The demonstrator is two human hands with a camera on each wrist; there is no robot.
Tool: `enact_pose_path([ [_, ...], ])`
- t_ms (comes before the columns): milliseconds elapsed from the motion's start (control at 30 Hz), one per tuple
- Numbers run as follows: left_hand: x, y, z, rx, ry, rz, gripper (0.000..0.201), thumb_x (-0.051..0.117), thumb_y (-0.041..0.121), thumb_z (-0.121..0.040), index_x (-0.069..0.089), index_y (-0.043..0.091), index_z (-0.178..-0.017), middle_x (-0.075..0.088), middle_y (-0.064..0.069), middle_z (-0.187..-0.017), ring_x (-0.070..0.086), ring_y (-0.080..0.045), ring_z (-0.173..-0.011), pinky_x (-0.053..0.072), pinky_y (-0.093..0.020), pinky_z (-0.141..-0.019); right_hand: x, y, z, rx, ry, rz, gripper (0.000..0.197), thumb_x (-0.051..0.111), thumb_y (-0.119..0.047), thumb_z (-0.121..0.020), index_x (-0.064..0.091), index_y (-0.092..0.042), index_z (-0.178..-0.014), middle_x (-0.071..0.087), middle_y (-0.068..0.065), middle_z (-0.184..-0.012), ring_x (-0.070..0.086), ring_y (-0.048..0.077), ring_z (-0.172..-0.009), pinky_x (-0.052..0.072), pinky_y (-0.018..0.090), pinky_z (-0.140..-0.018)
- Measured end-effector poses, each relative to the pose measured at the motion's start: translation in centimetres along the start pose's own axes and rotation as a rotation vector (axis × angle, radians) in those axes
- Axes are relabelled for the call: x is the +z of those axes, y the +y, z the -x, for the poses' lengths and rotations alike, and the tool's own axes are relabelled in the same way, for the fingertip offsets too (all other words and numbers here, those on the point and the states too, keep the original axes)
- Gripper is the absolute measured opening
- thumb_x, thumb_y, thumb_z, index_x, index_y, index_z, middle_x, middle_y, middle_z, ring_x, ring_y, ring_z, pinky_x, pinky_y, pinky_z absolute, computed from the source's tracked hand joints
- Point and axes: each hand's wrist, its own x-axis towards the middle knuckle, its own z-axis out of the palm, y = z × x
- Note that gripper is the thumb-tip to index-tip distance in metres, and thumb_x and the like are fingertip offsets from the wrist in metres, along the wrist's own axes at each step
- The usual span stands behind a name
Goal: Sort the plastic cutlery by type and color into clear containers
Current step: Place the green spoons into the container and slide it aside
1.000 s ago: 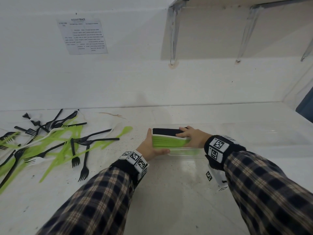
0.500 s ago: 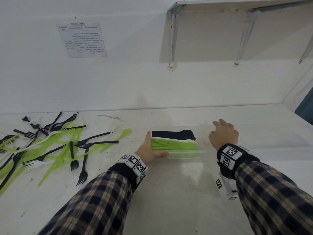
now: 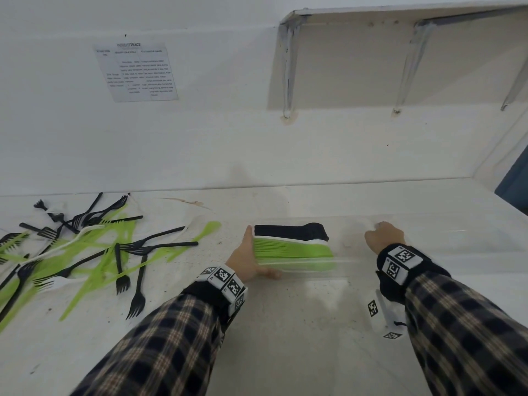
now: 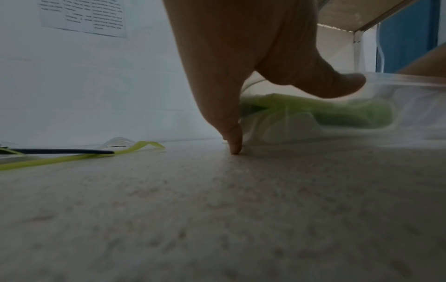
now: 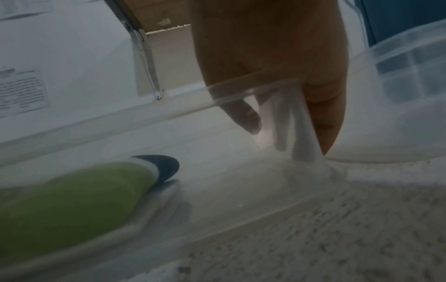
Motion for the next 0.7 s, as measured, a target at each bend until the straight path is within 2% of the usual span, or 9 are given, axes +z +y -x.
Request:
enact_pose_path([
  [67, 0.1, 0.0, -0.2, 0.003, 0.026, -0.022, 0.117, 0.081, 0.016, -0.072, -0.007, 0.013, -0.150, 0.046, -0.006, -0.135, 0.043, -0.023, -0.129, 0.034, -0.025, -0.102, 0.0, -0.1, -0.3, -0.001, -0.018, 0.039, 0.040, 0.044, -0.009, -0.093, 0.045, 0.002, -0.131, 0.050, 0.022, -0.132, 0.049, 0.037, -0.119, 0.041, 0.032, -0.090],
  [133, 0.1, 0.0, -0.1, -0.009, 0.037, -0.037, 0.106, 0.072, 0.016, -0.083, -0.010, 0.014, -0.150, 0.044, -0.009, -0.139, 0.043, -0.023, -0.129, 0.031, -0.024, -0.099, 0.0, 0.0, -0.7, -0.005, -0.031, 0.062, 0.038, 0.043, -0.008, -0.092, 0.049, 0.004, -0.128, 0.053, 0.022, -0.130, 0.050, 0.036, -0.118, 0.041, 0.031, -0.090],
  [267, 0.0, -0.1, -0.2, -0.020, 0.023, -0.042, 0.114, 0.074, 0.017, -0.081, -0.018, 0.017, -0.148, 0.043, -0.013, -0.142, 0.044, -0.026, -0.129, 0.034, -0.033, -0.105, -0.1, 0.1, -1.3, -0.013, -0.057, 0.071, 0.040, 0.041, -0.010, -0.091, 0.049, 0.002, -0.129, 0.051, 0.019, -0.133, 0.049, 0.035, -0.120, 0.039, 0.030, -0.094],
  [367, 0.0, -0.3, -0.2, -0.015, 0.019, -0.049, 0.124, 0.080, 0.014, -0.073, -0.019, 0.017, -0.148, 0.048, -0.012, -0.137, 0.046, -0.026, -0.125, 0.037, -0.030, -0.101, -0.2, 0.2, -1.6, 0.001, -0.081, -0.002, 0.040, 0.044, -0.008, -0.090, 0.052, -0.004, -0.128, 0.050, 0.016, -0.134, 0.049, 0.033, -0.119, 0.037, 0.032, -0.095],
  [433, -0.1, -0.4, -0.3, -0.005, 0.024, -0.048, 0.122, 0.079, 0.014, -0.074, -0.018, 0.017, -0.148, 0.050, -0.011, -0.135, 0.048, -0.025, -0.124, 0.037, -0.028, -0.099, -0.4, 0.4, -1.7, -0.010, -0.088, -0.060, 0.042, 0.046, -0.007, -0.088, 0.052, -0.007, -0.130, 0.050, 0.015, -0.136, 0.050, 0.033, -0.118, 0.038, 0.033, -0.093],
  [500, -0.4, -0.6, -0.5, -0.011, 0.029, -0.037, 0.120, 0.078, 0.013, -0.075, -0.018, 0.018, -0.148, 0.052, -0.010, -0.132, 0.049, -0.024, -0.121, 0.038, -0.026, -0.096, -0.2, 0.6, -1.9, -0.037, -0.109, -0.160, 0.053, 0.047, -0.005, -0.087, 0.043, -0.013, -0.139, 0.044, 0.011, -0.143, 0.045, 0.032, -0.125, 0.036, 0.035, -0.102],
  [567, -0.9, -0.8, -0.7, -0.031, 0.031, -0.013, 0.124, 0.079, 0.008, -0.072, -0.018, 0.019, -0.148, 0.053, -0.007, -0.129, 0.050, -0.023, -0.119, 0.042, -0.028, -0.095, 0.3, 0.6, -1.8, -0.060, -0.181, -0.334, 0.062, 0.048, -0.002, -0.088, 0.031, -0.016, -0.146, 0.036, 0.011, -0.149, 0.037, 0.030, -0.134, 0.029, 0.037, -0.111],
  [633, -1.5, -1.1, -0.9, -0.039, 0.032, -0.019, 0.128, 0.081, 0.006, -0.068, -0.018, 0.020, -0.148, 0.052, -0.005, -0.127, 0.049, -0.023, -0.120, 0.043, -0.030, -0.097, 1.1, 0.7, -1.3, -0.081, -0.244, -0.520, 0.072, 0.053, -0.002, -0.088, 0.020, -0.019, -0.149, 0.030, 0.009, -0.151, 0.030, 0.026, -0.139, 0.022, 0.036, -0.113],
  [700, -2.1, -1.2, -1.1, -0.043, 0.029, -0.036, 0.128, 0.082, 0.007, -0.068, -0.017, 0.019, -0.149, 0.050, -0.006, -0.130, 0.047, -0.024, -0.123, 0.039, -0.029, -0.099, 1.6, 0.6, -0.6, -0.109, -0.272, -0.633, 0.088, 0.067, -0.004, -0.081, 0.016, -0.021, -0.150, 0.029, 0.008, -0.152, 0.029, 0.022, -0.140, 0.022, 0.035, -0.113],
])
